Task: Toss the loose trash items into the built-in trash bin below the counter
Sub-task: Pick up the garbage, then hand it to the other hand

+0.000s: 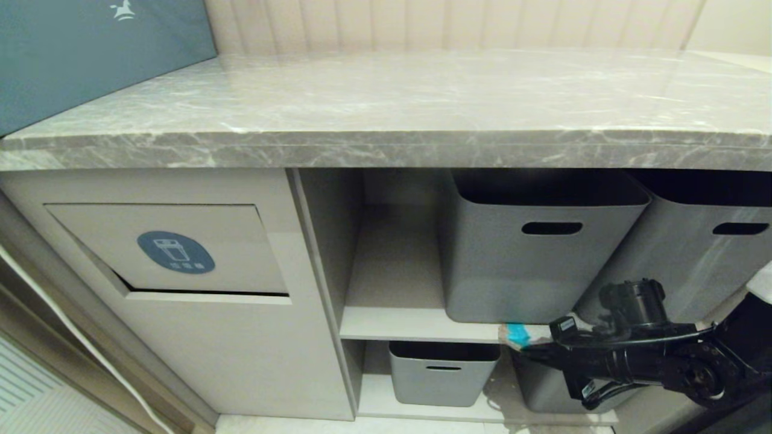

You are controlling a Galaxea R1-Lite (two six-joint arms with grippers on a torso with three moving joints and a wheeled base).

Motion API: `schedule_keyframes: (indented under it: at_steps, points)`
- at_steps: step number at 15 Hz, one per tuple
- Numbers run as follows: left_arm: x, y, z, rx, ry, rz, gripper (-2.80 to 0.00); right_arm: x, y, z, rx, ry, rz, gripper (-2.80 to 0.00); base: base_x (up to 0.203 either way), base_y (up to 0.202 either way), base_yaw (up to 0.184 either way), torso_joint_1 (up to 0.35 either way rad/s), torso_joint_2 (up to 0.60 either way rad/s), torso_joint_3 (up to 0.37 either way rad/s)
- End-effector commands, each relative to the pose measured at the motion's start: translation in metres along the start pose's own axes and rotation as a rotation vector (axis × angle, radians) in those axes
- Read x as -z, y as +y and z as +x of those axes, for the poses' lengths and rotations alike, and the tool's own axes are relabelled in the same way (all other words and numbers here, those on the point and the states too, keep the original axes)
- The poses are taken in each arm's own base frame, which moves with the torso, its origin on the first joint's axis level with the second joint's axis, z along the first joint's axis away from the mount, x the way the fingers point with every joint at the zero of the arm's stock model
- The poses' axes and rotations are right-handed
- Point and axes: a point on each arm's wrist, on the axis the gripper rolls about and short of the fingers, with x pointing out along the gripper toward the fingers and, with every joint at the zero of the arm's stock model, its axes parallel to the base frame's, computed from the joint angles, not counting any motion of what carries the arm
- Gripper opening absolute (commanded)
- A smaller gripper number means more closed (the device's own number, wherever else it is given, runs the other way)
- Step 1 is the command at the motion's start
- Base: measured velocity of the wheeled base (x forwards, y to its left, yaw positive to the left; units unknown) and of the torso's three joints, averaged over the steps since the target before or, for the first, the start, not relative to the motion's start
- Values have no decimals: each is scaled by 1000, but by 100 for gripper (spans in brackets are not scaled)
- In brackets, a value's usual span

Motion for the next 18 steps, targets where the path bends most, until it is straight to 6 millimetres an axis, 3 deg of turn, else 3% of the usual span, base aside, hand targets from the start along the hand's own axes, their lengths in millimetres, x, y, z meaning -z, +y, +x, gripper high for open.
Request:
schedule_keyframes:
  at_steps: [1, 8, 10, 13, 18]
  points:
    - [1, 0, 0, -1, 4, -1, -280, -1, -2, 3, 6, 4, 11, -280, 0, 0, 0, 0, 0, 0]
    - [1, 0, 0, -1, 4, -1, -280, 3, -3, -3, 9, 6, 11, -280, 0, 0, 0, 0, 0, 0]
    - [1, 0, 0, -1, 4, -1, -280, 18, -10, -22, 20, 28, 3, -280, 0, 0, 0, 0, 0, 0]
    - [1, 0, 0, -1, 4, -1, -280, 36, -40, -45, 94, 50, 25, -280, 0, 0, 0, 0, 0, 0]
    - [1, 0, 0, -1, 4, -1, -280, 40, -40, -53, 77, 47, 12, -280, 0, 0, 0, 0, 0, 0]
